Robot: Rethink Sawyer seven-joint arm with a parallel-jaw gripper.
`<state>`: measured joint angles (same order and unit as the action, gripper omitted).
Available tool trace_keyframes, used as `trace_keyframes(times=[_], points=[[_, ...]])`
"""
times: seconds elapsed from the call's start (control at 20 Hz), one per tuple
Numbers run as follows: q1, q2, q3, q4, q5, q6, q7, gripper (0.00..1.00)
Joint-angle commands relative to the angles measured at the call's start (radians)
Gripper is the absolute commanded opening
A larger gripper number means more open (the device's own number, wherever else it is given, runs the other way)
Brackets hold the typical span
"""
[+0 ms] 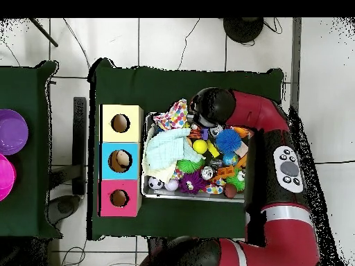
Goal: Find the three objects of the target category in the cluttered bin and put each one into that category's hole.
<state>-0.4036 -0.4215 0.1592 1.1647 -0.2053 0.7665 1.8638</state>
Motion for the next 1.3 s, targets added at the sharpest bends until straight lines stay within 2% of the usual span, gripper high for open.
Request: trace_keyframes(times=[0.05, 0.25, 0.6, 0.85, 1.05, 1.2, 1.3], points=[[-0.025, -0.031, 0.097, 0.174, -0.031, 0.096, -0.184, 1.0], [-0.026, -0.04, 0.104, 0.199, -0.031, 0.087, -0.167, 1.0], [-0.004, -0.031, 0.062, 0.194, -0.07, 0.083, -0.139, 1.0], [-0.002, -0.028, 0.059, 0.218, -0.09, 0.057, -0.136, 1.0], [0.006, -0.031, 0.044, 0.237, -0.131, -0.005, -0.111, 1.0], [-0.014, -0.022, 0.071, 0.247, -0.136, -0.024, -0.124, 1.0], [-0.006, -0.018, 0.069, 0.246, -0.15, -0.056, -0.1, 1.0]])
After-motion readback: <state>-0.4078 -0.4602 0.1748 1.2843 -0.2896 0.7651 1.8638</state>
